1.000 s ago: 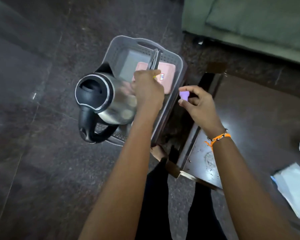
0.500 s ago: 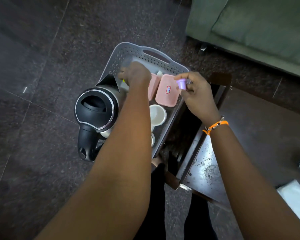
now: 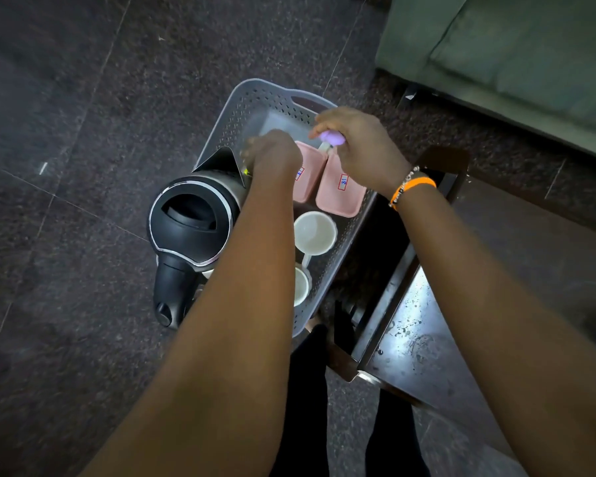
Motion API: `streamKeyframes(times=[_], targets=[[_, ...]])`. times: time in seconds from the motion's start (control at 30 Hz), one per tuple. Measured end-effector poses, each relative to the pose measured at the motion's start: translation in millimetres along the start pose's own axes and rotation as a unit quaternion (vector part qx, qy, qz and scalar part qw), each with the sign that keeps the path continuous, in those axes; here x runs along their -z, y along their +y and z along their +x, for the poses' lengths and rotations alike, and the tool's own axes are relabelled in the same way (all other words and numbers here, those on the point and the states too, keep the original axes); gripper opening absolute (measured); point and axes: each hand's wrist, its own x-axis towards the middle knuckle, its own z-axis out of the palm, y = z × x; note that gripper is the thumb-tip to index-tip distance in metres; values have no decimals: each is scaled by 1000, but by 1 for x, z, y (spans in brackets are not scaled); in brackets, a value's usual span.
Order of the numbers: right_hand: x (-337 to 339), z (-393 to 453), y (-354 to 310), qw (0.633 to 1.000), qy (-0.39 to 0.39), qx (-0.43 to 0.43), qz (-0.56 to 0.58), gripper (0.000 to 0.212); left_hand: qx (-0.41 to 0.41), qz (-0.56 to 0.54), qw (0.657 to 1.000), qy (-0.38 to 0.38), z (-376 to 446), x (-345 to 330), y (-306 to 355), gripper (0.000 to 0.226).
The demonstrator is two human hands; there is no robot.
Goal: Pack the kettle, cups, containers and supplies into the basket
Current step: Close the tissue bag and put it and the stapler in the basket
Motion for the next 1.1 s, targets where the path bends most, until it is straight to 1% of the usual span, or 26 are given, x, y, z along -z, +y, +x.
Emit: streamKeyframes(times=[0.07, 0.13, 0.17, 0.23, 0.3, 0.43, 0.5, 0.57, 0.67, 0.77, 0.87, 0.9, 0.97, 1.1], targets=[[-5, 14, 0, 997, -49, 7, -51, 37, -23, -13, 999, 28, -1, 0, -1, 42], [-10, 26, 0, 990, -94, -4, -101, 44, -58, -24, 997, 43, -8, 2, -5, 38], [-12, 30, 0, 987, -107, -15, -119, 45, -61, -27, 997, 45, -11, 3, -6, 37], [-15, 36, 1, 984, -106, -37, -135, 44, -59, -33, 997, 48, -15, 3, -7, 36], [-15, 35, 0, 988, -76, -58, -118, 43, -56, -45, 996, 53, -19, 4, -9, 35], [-3, 4, -7, 996, 26, -71, -42, 43, -82, -130, 985, 75, -34, -1, -8, 33], [3, -19, -9, 993, 64, -99, 16, 46, -91, -221, 967, 92, -49, -8, -5, 32], [10, -48, -8, 984, 109, -119, 71, 45, -98, -304, 943, 96, -68, -18, 2, 33], [17, -97, -1, 968, 168, -144, 119, 32, -117, -375, 915, 96, -98, -42, 10, 28], [23, -156, 17, 951, 197, -188, 145, 24, -149, -383, 909, 69, -133, -76, 24, 22], [25, -217, 40, 930, 214, -247, 169, 23, -167, -368, 915, -5, -168, -122, 38, 19], [31, -249, 52, 921, 226, -272, 164, 23, -173, -349, 920, -35, -186, -144, 50, 18], [28, -283, 65, 911, 235, -301, 156, 21, -175, -320, 928, -73, -202, -170, 57, 18], [39, -363, 97, 877, 265, -370, 155, 21, -202, -239, 940, -139, -241, -229, 85, 20]])
